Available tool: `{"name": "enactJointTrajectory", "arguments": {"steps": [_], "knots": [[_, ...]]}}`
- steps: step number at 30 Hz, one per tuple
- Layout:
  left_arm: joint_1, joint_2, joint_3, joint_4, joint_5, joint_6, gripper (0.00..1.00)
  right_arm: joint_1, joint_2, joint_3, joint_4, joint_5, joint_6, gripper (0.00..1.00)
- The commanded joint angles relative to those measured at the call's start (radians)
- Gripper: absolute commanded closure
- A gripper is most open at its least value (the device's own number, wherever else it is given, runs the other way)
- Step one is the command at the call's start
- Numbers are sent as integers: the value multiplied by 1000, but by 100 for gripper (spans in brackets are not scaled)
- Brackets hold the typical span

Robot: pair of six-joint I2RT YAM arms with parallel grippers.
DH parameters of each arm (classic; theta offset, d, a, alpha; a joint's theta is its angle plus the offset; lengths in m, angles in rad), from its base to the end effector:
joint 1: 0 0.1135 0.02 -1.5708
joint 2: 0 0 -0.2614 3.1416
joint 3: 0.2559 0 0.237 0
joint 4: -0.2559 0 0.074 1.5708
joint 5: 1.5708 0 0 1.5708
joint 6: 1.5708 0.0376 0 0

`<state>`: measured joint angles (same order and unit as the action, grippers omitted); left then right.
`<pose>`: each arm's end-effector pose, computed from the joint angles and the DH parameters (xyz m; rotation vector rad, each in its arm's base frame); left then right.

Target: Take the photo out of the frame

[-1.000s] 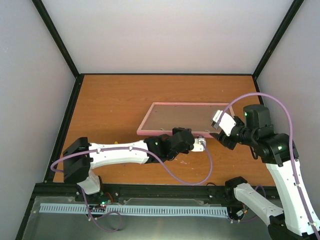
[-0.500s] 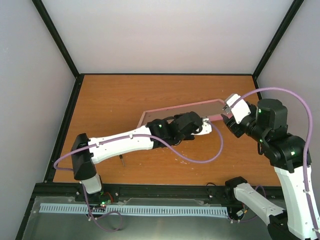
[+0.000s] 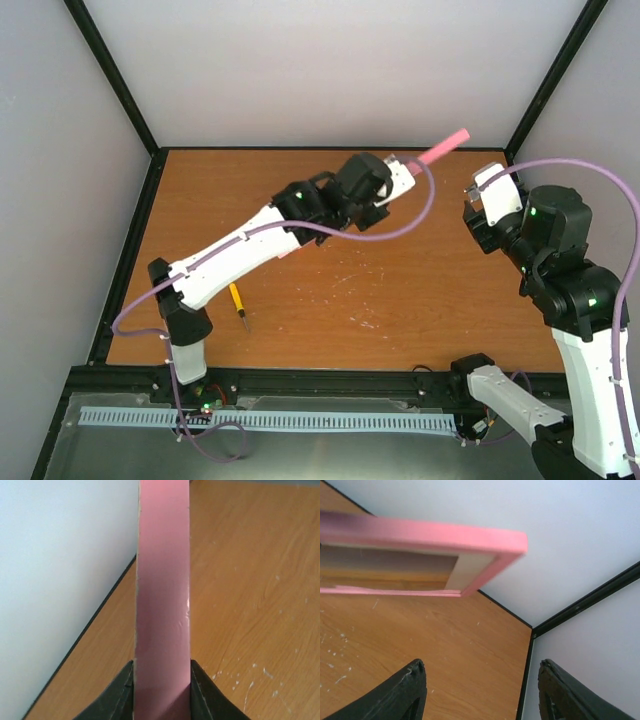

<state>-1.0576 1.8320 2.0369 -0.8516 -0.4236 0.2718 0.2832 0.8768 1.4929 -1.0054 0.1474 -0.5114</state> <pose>0.2031 -0.3289 0.4062 1.1397 1.8259 0.0170 0.1054 0.0249 0.4537 -0.6705 1.8494 -0.2941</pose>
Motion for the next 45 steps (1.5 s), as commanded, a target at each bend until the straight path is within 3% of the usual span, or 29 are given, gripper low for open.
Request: {"name": "enactJointTrajectory", "arguments": {"steps": [1, 9, 14, 24, 32, 37, 45], "knots": [[65, -14, 188, 63, 112, -226, 99, -7, 17, 41, 32, 31, 24, 39], [261, -38, 276, 14, 374, -593, 99, -15, 20, 30, 35, 19, 24, 40], [407, -69, 201, -29, 564, -786, 99, -14, 11, -8, 38, 4, 29, 39], [605, -383, -583, 369, 748, -998, 99, -14, -48, -173, 79, -23, 40, 40], [652, -580, -1134, 711, 724, -1131, 99, -16, -59, -397, 165, -165, 126, 41], [653, -629, -1367, 926, 686, -1166, 99, -15, 8, -530, 285, -263, 167, 43], [653, -627, -1572, 1128, 557, -1194, 99, -15, 167, -666, 458, -377, 167, 44]]}}
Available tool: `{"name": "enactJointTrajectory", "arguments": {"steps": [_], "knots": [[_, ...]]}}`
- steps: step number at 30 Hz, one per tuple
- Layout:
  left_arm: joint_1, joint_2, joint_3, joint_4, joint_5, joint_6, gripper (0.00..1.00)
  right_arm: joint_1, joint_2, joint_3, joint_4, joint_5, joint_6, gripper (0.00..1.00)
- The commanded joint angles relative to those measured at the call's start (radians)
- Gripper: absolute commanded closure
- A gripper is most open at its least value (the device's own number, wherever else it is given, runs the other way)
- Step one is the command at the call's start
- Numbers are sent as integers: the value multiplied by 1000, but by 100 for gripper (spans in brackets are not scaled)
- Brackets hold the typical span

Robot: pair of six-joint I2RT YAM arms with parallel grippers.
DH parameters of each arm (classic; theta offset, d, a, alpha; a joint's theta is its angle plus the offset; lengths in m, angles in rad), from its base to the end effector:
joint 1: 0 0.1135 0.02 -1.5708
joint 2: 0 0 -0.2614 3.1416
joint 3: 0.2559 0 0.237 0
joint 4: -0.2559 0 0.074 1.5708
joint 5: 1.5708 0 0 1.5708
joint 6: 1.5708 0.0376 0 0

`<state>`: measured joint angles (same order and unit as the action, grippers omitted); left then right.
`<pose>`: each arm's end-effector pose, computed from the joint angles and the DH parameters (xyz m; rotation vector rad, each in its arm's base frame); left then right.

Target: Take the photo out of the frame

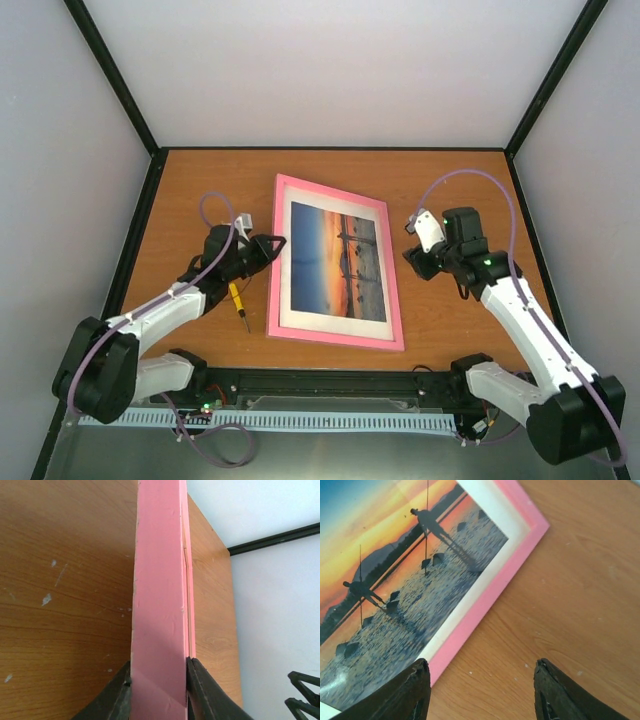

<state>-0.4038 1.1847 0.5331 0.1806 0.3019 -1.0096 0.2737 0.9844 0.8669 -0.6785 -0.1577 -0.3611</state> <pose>0.2146 -0.1039 0.2144 -0.4660 2.1872 -1.1438 0.1792 0.0565 0.2845 -0.8080 2.2161 0.1441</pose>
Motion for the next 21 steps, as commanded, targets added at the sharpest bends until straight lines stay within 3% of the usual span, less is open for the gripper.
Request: {"name": "enactJointTrajectory", "arguments": {"steps": [1, 5, 9, 11, 16, 21], "knots": [[-1, 31, -79, 112, -180, 84, 99, -5, 82, -43, 137, -73, 19, 44], [0, 92, -89, 125, -200, 76, 99, -5, 152, -33, 131, -77, 18, 44], [-1, 123, -82, 75, -244, 59, 68, -6, 169, -48, 140, -61, 17, 44], [-1, 123, -89, 59, -258, 61, 58, -5, 171, -53, 145, -51, 16, 44], [-1, 107, -104, 13, -304, 81, 42, -6, 180, -66, 155, -15, 13, 44], [-1, 70, -106, -3, -302, 146, 37, -5, 222, -60, 153, -3, 11, 43]]}}
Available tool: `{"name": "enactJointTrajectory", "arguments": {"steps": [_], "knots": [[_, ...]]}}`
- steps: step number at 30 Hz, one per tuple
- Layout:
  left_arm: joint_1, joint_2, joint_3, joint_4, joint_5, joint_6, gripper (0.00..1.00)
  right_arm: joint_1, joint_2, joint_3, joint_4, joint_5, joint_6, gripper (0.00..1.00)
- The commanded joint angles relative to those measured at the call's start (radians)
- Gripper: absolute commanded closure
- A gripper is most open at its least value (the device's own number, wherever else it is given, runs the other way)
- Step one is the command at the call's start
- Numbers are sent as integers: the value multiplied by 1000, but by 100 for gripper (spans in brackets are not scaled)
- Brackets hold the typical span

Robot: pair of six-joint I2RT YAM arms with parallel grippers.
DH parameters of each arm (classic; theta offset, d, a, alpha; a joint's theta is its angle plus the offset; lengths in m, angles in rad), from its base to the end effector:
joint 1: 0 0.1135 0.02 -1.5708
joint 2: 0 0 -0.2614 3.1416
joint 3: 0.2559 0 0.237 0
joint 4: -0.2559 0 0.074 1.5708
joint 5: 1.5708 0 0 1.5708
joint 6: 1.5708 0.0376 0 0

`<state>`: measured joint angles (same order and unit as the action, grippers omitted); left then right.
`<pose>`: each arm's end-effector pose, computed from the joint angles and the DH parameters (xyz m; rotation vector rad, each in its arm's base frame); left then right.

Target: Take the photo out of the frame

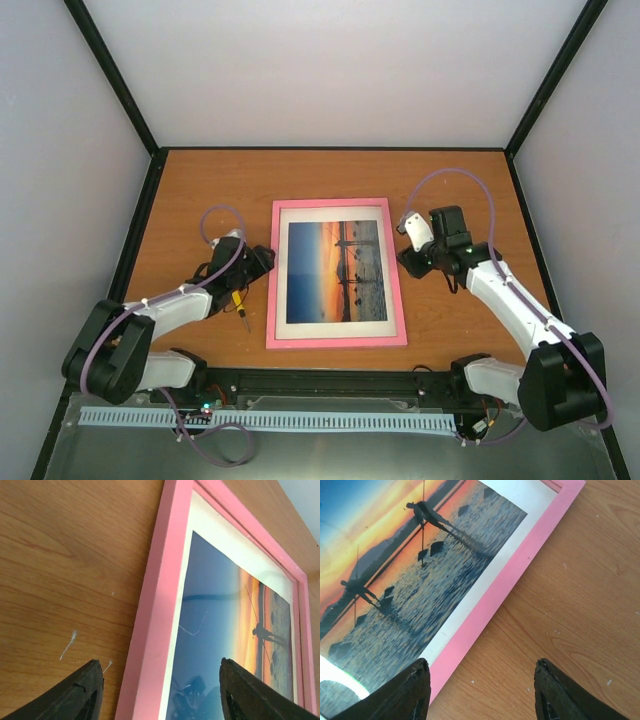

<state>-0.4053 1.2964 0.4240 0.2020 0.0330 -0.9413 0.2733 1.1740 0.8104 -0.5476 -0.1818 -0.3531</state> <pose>0.2108 -0.0918 0.1588 -0.6051 2.2745 -0.7397 0.2125 0.0666 0.2414 -0.8342 2.3257 0.1912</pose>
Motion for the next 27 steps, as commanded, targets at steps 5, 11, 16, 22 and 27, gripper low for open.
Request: {"name": "enactJointTrajectory", "arguments": {"steps": [5, 11, 16, 22, 27], "knots": [[0, -88, 35, -74, -31, 170, 36, -5, 143, 73, -40, -1, 23, 43], [0, -161, 70, -183, -36, 220, 35, -5, 248, 149, -38, -4, 81, 43], [0, -167, 67, -205, 18, 215, 34, -5, 361, 205, -34, -2, 151, 43], [0, -113, 42, -185, 78, 184, 34, -6, 466, 235, -20, 4, 220, 42], [-1, -49, 32, -159, 111, 186, 35, -5, 514, 232, 3, 0, 237, 41]]}}
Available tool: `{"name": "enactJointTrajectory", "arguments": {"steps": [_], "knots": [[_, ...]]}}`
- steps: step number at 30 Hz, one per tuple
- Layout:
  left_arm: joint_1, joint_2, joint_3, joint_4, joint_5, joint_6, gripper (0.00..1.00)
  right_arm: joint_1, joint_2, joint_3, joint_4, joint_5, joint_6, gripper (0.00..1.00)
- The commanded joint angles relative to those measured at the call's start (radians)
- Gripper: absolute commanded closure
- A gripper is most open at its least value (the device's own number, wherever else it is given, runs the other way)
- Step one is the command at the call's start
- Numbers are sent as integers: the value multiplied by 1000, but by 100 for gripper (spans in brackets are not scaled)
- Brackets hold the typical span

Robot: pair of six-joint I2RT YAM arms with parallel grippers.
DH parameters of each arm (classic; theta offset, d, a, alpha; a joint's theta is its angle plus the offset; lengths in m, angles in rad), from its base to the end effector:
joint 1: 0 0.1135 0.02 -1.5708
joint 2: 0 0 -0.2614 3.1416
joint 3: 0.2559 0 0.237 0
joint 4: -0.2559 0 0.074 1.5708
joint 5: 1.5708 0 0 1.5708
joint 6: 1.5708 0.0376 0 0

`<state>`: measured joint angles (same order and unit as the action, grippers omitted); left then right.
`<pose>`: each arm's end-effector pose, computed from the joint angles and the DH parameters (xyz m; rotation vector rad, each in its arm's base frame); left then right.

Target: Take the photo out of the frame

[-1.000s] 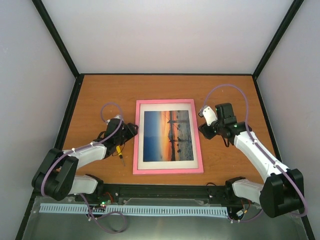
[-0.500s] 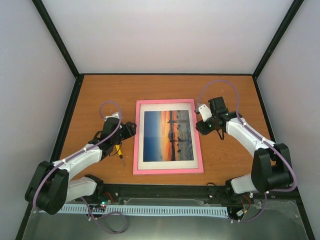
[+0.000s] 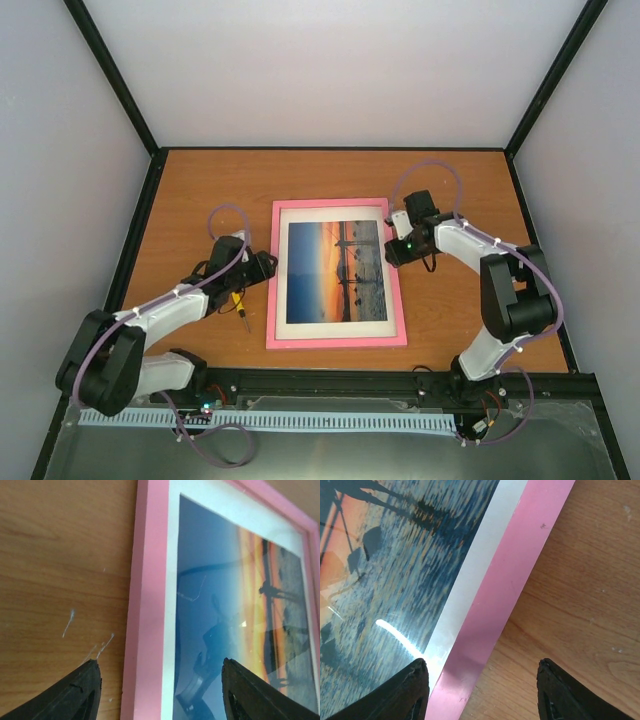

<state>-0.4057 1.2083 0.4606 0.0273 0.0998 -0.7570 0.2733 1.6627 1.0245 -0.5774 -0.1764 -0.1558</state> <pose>0.2006 -0.0902 0.1725 -0.3647 2.3647 -0.6947 0.2895 0.0880 0.1813 -0.6361 2.7116 0.2752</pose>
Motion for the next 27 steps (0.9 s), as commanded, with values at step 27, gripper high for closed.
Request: {"name": "enactJointTrajectory", "arguments": {"steps": [27], "knots": [[-34, 200, -3, 103, 116, -6, 42, -8, 149, 52, 31, -99, 115, 61]]}}
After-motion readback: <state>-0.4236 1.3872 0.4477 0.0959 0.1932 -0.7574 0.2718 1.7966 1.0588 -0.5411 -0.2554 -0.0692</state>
